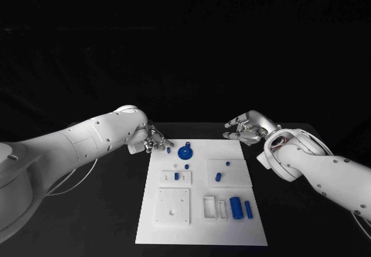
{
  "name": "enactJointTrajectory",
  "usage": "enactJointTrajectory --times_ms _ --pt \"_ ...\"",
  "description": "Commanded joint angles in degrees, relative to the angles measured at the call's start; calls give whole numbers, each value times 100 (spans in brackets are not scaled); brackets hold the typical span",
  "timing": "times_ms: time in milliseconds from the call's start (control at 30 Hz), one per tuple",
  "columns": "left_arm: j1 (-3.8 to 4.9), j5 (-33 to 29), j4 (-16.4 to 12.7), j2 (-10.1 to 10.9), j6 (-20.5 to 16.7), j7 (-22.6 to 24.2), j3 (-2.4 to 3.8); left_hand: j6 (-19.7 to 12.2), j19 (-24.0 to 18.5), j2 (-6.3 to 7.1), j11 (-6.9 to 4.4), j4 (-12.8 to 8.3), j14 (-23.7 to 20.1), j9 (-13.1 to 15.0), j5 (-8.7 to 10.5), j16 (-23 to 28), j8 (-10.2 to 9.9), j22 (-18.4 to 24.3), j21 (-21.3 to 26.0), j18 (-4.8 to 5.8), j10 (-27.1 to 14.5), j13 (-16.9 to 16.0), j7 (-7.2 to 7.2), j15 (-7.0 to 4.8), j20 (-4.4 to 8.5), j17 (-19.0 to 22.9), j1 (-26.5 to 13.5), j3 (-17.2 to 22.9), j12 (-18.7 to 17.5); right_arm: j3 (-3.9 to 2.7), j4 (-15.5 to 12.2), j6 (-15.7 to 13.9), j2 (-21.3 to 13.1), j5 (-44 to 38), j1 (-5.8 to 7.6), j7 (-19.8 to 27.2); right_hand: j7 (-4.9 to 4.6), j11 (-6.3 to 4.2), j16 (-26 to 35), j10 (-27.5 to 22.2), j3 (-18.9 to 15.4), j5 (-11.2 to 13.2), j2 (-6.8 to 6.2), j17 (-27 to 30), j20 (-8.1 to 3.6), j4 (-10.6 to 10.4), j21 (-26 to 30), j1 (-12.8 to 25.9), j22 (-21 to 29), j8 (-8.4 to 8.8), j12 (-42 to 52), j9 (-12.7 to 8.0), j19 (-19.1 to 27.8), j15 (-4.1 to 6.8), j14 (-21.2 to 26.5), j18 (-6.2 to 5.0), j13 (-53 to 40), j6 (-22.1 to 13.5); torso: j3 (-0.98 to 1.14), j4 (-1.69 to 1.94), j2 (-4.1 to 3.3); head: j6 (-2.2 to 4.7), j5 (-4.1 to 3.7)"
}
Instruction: Assemble the parts on the task board
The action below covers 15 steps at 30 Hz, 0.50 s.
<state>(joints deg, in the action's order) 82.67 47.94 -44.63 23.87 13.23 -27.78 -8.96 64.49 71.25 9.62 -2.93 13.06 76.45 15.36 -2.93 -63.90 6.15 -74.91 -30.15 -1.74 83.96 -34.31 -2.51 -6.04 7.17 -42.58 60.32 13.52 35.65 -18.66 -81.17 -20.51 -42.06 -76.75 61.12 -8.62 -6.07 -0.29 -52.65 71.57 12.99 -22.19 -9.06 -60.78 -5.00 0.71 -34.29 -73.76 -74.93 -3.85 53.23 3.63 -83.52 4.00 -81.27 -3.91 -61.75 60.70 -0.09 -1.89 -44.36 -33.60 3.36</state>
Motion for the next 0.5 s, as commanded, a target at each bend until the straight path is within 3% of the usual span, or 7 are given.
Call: enactJointTrajectory --times_ms 33,167,500 --pt "-4 -34 12 -24 179 66 3 24 -13 -105 20 -62 -41 8 12 -29 20 -108 13 -25 39 -10 11 11 -13 5 -18 9 29 -5 -12 19 8 -52 0 19 0 5 14 -21 2 -19 7 3 8 -28 13 37 -420 31 -8 -8 -24 -9 28 -97 6 -36 -2 9 -7 3 -9" --pt "-13 -44 25 -38 216 77 3 28 -19 -280 23 -385 -42 33 11 -74 31 -105 -9 -40 40 7 14 17 -26 44 -166 -30 51 -6 -12 18 15 -54 0 18 0 5 14 -21 2 -19 7 3 8 -28 13 37 -420 31 -8 -8 -24 -9 28 -97 6 -36 -6 13 -11 5 -15" --pt "-49 -93 92 -100 228 106 2 22 -25 -488 28 -616 -51 42 8 -100 33 -107 -21 -45 34 12 10 24 -35 69 -178 -130 76 -8 -17 16 30 -56 1 16 0 5 14 -21 2 -19 7 3 8 -28 13 37 -420 31 -8 -8 -24 -9 28 -97 6 -36 -9 13 -26 18 -29"
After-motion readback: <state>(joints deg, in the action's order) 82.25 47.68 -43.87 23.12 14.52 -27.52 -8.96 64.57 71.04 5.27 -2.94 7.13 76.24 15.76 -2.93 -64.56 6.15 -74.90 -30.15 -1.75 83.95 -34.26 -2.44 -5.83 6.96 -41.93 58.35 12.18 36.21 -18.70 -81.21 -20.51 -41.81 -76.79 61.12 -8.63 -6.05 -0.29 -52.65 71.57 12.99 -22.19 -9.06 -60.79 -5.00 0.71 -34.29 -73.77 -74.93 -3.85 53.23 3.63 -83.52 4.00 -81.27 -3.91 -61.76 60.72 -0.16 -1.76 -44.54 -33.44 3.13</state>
